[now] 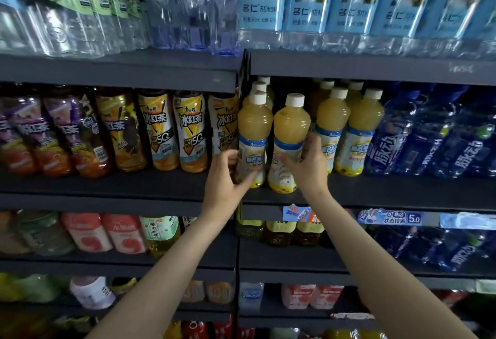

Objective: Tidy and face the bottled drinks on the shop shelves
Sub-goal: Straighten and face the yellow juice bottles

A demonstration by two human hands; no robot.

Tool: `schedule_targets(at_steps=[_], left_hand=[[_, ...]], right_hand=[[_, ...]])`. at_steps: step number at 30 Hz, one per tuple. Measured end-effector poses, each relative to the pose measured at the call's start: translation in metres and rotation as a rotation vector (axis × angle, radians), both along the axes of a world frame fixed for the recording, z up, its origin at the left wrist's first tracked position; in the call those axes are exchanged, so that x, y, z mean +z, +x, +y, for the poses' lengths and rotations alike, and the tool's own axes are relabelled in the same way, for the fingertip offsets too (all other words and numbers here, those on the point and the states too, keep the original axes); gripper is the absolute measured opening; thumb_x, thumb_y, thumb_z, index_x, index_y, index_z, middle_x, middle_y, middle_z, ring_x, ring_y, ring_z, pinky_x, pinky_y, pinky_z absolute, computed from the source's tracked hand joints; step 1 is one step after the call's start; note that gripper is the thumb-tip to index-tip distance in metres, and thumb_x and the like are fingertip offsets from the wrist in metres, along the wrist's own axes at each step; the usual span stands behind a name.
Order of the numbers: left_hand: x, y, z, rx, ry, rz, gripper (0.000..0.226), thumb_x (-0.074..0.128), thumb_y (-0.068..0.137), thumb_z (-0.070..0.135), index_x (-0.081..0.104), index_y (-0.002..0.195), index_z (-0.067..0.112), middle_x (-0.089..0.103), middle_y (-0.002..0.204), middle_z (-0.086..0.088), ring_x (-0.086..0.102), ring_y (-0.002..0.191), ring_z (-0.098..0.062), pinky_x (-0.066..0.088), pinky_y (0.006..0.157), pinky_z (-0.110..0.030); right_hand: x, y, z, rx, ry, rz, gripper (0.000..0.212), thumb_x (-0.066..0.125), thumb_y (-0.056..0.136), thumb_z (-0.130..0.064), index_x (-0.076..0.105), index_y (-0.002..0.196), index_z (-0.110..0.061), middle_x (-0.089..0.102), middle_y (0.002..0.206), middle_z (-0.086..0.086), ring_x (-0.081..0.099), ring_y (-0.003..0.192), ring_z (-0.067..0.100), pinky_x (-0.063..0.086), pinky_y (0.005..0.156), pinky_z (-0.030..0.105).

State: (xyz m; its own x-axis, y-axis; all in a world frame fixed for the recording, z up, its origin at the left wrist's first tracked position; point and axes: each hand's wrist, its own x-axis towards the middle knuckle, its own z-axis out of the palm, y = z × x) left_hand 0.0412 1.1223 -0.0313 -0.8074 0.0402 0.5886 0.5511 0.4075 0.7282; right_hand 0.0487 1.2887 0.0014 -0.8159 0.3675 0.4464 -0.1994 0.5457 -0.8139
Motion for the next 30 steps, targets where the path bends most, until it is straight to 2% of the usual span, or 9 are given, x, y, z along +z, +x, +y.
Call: schedule_targets(at_steps=[3, 6, 11, 14, 17, 21, 25, 27, 30], left_hand=[[0.000, 0.012, -0.005, -0.167, 0.010, -0.099, 0.047, 0.068, 0.083, 0.025, 0.049, 0.124, 0.012, 0.055, 0.118, 0.006, 0.051, 0.111, -0.007, 0.041, 0.095, -0.018], [0.011, 0.017, -0.008, -0.320, 0.120, -0.431, 0.040, 0.059, 0.088, 0.032, 0.050, 0.125, 0.018, 0.057, 0.122, 0.007, 0.051, 0.120, -0.011, 0.044, 0.095, -0.021], [0.031, 0.036, -0.005, -0.671, 0.639, -0.991, 0.044, 0.060, 0.074, 0.040, 0.059, 0.113, 0.017, 0.069, 0.108, -0.007, 0.067, 0.098, -0.021, 0.055, 0.083, -0.036], [0.037, 0.042, 0.001, -0.492, 0.469, -0.816, 0.051, 0.067, 0.072, 0.043, 0.055, 0.115, 0.018, 0.065, 0.113, -0.007, 0.065, 0.097, -0.019, 0.056, 0.081, -0.034], [0.038, 0.044, 0.003, -0.147, 0.102, -0.412, 0.051, 0.077, 0.071, 0.040, 0.048, 0.109, 0.020, 0.057, 0.104, 0.007, 0.056, 0.090, -0.004, 0.047, 0.076, -0.012], [0.041, 0.048, 0.000, 0.003, -0.132, 0.024, 0.060, 0.082, 0.066, 0.035, 0.052, 0.113, 0.014, 0.046, 0.104, 0.005, 0.047, 0.098, -0.009, 0.036, 0.076, -0.016], [0.053, 0.050, -0.012, -0.222, 0.018, -0.230, 0.059, 0.078, 0.071, 0.031, 0.048, 0.120, 0.021, 0.050, 0.117, 0.008, 0.050, 0.106, -0.005, 0.040, 0.081, -0.010], [0.060, 0.053, -0.015, -0.458, 0.360, -0.545, 0.054, 0.075, 0.068, 0.030, 0.050, 0.116, 0.020, 0.056, 0.121, 0.000, 0.059, 0.103, -0.011, 0.052, 0.082, -0.022], [0.061, 0.053, -0.012, -0.509, 0.543, -0.597, 0.054, 0.077, 0.063, 0.029, 0.054, 0.110, 0.016, 0.062, 0.113, -0.007, 0.065, 0.098, -0.018, 0.056, 0.083, -0.034]], right_hand=[[0.006, 0.007, 0.001, 0.007, -0.046, -0.012, 0.063, 0.080, 0.074, -0.025, 0.049, 0.125, -0.006, 0.064, 0.113, 0.007, 0.061, 0.099, 0.020, 0.050, 0.077, 0.027], [0.011, 0.025, 0.001, 0.108, -0.206, -0.073, 0.052, 0.076, 0.077, -0.028, 0.053, 0.120, -0.009, 0.066, 0.110, 0.006, 0.063, 0.100, 0.021, 0.053, 0.088, 0.044], [0.030, 0.045, -0.010, 0.355, -0.560, -0.117, 0.048, 0.067, 0.086, -0.023, 0.048, 0.126, -0.007, 0.067, 0.108, 0.006, 0.066, 0.100, 0.019, 0.052, 0.093, 0.043], [0.038, 0.045, -0.013, 0.238, -0.361, -0.100, 0.050, 0.068, 0.084, -0.036, 0.047, 0.123, -0.014, 0.066, 0.104, 0.002, 0.065, 0.096, 0.016, 0.054, 0.088, 0.043], [0.043, 0.047, -0.017, 0.206, -0.349, -0.149, 0.067, 0.074, 0.069, -0.053, 0.053, 0.118, -0.014, 0.066, 0.108, 0.005, 0.066, 0.097, 0.017, 0.059, 0.078, 0.041], [0.043, 0.054, -0.020, 0.228, -0.622, -0.193, 0.030, 0.077, 0.077, -0.026, 0.061, 0.098, -0.011, 0.070, 0.101, 0.010, 0.068, 0.093, 0.021, 0.059, 0.075, 0.035], [0.046, 0.062, -0.012, 0.246, -0.839, -0.153, 0.034, 0.074, 0.079, -0.016, 0.059, 0.108, -0.003, 0.070, 0.101, 0.012, 0.069, 0.092, 0.021, 0.060, 0.071, 0.029], [0.050, 0.064, -0.007, 0.282, -0.908, -0.111, 0.032, 0.071, 0.082, -0.017, 0.057, 0.108, -0.005, 0.069, 0.100, 0.010, 0.069, 0.091, 0.018, 0.059, 0.071, 0.027], [0.057, 0.066, 0.000, 0.352, -0.924, -0.086, 0.037, 0.066, 0.087, -0.020, 0.052, 0.117, -0.003, 0.067, 0.108, 0.012, 0.068, 0.093, 0.017, 0.058, 0.068, 0.023]])
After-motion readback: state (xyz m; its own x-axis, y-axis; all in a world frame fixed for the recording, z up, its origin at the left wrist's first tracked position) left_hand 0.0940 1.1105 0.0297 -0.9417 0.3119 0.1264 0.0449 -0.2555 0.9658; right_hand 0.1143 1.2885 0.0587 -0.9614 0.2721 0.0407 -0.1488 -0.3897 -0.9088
